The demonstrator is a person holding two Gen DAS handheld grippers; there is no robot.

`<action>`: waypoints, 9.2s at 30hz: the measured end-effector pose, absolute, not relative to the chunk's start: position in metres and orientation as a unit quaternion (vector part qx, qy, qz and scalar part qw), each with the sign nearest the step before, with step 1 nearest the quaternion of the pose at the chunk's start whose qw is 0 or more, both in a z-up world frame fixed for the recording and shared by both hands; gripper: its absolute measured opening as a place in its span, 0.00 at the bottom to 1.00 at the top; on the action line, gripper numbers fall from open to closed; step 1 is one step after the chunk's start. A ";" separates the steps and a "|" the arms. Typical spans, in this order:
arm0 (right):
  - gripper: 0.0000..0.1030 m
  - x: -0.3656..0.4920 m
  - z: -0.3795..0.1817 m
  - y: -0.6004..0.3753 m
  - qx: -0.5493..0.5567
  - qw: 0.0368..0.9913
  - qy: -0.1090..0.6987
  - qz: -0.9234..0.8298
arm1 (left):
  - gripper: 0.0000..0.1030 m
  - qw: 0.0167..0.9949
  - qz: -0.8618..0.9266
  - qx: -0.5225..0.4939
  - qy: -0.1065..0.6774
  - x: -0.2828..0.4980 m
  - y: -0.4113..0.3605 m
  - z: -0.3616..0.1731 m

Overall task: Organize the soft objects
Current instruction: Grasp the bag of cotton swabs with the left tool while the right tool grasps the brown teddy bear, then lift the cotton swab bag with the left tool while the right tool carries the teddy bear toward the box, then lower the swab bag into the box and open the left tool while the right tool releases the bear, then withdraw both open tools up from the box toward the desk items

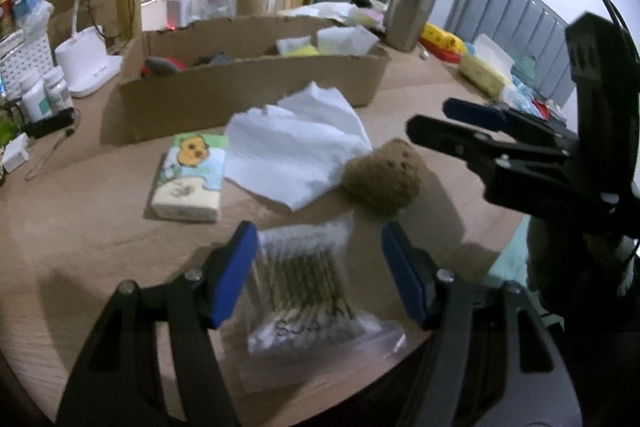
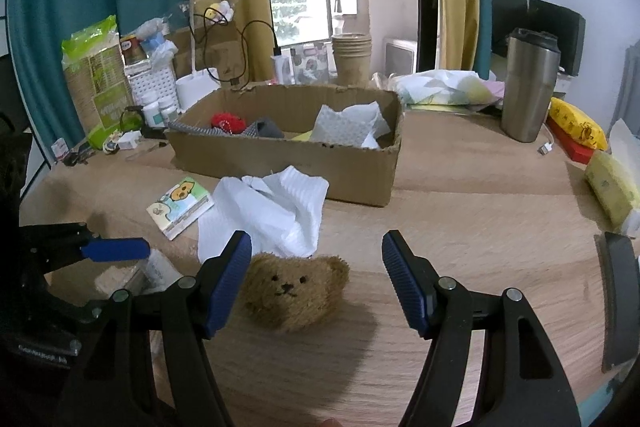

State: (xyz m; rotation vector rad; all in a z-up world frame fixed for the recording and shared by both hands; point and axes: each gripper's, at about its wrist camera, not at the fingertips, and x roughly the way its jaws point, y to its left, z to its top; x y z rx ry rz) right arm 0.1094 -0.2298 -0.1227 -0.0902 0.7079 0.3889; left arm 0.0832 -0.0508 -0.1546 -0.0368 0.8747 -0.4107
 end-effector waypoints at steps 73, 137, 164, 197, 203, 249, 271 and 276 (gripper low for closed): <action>0.57 0.109 -0.112 -0.227 -0.050 0.933 0.293 0.203 | 0.42 0.928 -0.132 -0.036 0.347 0.101 0.000 -0.106; 0.57 0.175 -0.056 -0.250 -0.054 0.960 0.203 0.188 | 0.42 0.966 -0.107 -0.066 0.224 0.201 -0.010 -0.051; 0.58 0.255 -0.078 -0.222 -0.034 0.938 0.281 0.203 | 0.42 0.952 -0.084 -0.045 0.292 0.275 -0.032 -0.094; 0.66 0.283 -0.107 -0.206 -0.045 0.918 0.340 0.197 | 0.47 0.920 -0.086 -0.026 0.381 0.296 -0.046 -0.138; 0.69 0.280 -0.102 -0.211 -0.042 0.921 0.333 0.197 | 0.49 0.925 -0.081 -0.035 0.369 0.291 -0.040 -0.130; 0.70 0.183 -0.038 -0.218 -0.059 0.951 0.246 0.176 | 0.91 0.968 -0.071 -0.058 0.235 0.175 0.012 -0.048; 0.70 0.166 -0.083 -0.180 -0.083 0.927 0.291 0.223 | 0.91 0.951 -0.028 -0.067 0.301 0.162 0.042 -0.103; 0.70 0.167 -0.096 -0.178 -0.083 0.920 0.307 0.228 | 0.91 0.941 -0.027 -0.074 0.330 0.162 0.045 -0.124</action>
